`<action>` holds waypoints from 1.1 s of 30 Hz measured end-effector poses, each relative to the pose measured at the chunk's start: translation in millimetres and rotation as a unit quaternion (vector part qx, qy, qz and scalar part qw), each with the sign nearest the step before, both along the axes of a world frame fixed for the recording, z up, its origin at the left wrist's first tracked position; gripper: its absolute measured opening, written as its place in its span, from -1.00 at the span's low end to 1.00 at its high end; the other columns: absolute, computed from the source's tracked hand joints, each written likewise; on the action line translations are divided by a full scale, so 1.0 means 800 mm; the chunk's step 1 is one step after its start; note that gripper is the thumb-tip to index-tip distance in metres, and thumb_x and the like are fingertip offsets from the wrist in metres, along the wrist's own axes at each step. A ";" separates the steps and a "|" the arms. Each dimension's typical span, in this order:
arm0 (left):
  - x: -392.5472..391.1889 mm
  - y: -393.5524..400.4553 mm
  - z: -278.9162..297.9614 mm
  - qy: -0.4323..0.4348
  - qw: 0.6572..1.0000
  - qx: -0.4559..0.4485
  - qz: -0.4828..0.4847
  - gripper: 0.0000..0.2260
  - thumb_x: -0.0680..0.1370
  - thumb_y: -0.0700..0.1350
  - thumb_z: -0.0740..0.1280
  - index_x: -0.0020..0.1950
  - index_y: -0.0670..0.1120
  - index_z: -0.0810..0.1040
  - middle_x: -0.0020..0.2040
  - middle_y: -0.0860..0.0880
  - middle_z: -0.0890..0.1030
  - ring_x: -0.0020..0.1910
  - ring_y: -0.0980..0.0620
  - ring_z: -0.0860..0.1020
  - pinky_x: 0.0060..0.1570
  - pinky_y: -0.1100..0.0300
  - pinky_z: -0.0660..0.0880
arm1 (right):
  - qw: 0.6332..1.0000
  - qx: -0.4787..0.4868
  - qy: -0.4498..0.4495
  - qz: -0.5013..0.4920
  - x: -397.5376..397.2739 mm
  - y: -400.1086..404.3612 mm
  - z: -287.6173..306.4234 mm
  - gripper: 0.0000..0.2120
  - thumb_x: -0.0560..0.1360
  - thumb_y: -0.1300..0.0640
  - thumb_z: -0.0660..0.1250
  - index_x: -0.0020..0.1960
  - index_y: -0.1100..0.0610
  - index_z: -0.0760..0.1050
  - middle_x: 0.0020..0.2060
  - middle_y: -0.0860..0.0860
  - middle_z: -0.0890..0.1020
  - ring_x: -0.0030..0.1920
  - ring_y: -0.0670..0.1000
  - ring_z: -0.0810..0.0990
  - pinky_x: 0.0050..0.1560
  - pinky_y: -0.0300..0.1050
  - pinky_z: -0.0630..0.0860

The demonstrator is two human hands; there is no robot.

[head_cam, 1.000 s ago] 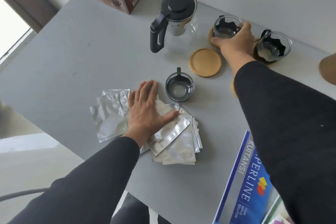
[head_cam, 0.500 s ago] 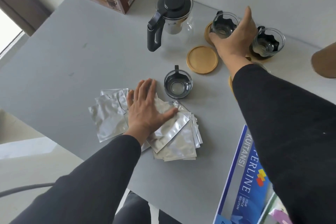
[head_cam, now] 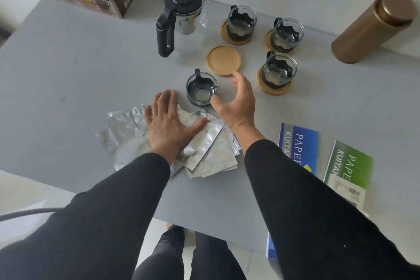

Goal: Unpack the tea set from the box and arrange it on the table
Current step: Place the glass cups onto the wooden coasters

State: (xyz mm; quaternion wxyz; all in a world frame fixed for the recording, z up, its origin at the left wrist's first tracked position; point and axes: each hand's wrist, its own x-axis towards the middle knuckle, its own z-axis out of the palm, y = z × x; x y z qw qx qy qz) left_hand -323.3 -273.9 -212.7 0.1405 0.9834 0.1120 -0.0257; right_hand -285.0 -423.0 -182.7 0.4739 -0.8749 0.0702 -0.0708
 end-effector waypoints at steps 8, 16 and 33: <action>-0.001 0.003 -0.004 0.004 1.000 -0.011 -0.008 -0.05 0.34 0.50 0.08 0.57 -0.04 0.02 0.56 0.03 0.04 0.55 0.05 -0.11 0.51 -0.04 -0.15 | 0.997 -0.050 0.026 0.053 -0.005 0.024 -0.020 -0.15 0.24 -0.07 0.56 0.40 0.18 0.29 0.28 0.08 0.44 0.31 0.03 0.40 0.28 -0.24 0.30; 0.000 0.003 -0.005 -0.005 1.000 -0.014 -0.004 -0.05 0.34 0.50 0.10 0.56 -0.05 0.04 0.56 0.03 0.06 0.55 0.05 -0.09 0.51 -0.04 -0.15 | 0.998 -0.047 0.011 0.041 0.012 0.040 -0.027 -0.12 0.18 -0.07 0.60 0.36 0.22 0.31 0.24 0.09 0.48 0.27 0.08 0.42 0.26 -0.16 0.34; 0.003 0.000 -0.001 -0.003 1.000 -0.007 0.011 -0.08 0.33 0.48 0.18 0.55 0.01 0.06 0.54 0.07 0.07 0.55 0.07 -0.08 0.51 -0.03 -0.12 | 0.994 -0.092 0.018 0.064 0.121 -0.029 0.016 -0.23 0.20 0.09 0.54 0.33 0.16 0.31 0.23 0.09 0.40 0.21 0.01 0.40 0.06 -0.43 0.24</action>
